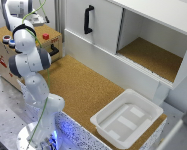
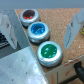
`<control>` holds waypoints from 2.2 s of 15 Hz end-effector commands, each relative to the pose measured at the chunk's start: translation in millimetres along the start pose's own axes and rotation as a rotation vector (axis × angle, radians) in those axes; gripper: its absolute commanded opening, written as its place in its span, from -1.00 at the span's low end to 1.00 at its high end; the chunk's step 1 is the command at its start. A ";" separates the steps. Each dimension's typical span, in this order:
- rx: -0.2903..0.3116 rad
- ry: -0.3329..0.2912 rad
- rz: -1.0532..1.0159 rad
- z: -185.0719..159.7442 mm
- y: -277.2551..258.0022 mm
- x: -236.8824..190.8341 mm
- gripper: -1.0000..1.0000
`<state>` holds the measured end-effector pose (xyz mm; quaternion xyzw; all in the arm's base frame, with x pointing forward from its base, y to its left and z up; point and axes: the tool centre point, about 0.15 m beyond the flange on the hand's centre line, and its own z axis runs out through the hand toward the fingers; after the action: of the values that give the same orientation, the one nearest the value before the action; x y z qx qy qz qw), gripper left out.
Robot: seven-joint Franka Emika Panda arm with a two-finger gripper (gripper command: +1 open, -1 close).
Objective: Turn on the green light lamp
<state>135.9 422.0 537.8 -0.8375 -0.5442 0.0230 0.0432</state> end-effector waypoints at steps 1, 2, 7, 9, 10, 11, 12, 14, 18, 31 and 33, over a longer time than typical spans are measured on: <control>-0.029 -0.027 0.064 -0.2 -16.1 19.1 -1.00; -0.037 -0.037 0.056 -0.6 -14.5 21.8 -1.00; -0.040 -0.060 0.056 13.8 -0.4 31.7 -1.00; -0.051 -0.062 0.043 17.8 3.9 38.7 -1.00; -0.049 -0.049 0.041 22.3 5.3 42.8 -1.00; -0.056 -0.052 0.041 26.8 4.9 46.7 -1.00; -0.052 -0.045 0.046 31.2 5.7 48.3 -1.00; -0.062 -0.042 0.064 42.5 10.3 48.5 -1.00; -0.055 -0.043 0.093 57.2 12.4 39.6 -1.00; -0.065 -0.093 0.141 107.0 15.7 41.4 -1.00; -0.131 -0.073 0.126 72.4 3.2 38.1 -1.00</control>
<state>153.6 446.2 455.6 -0.8707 -0.4900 0.0330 0.0252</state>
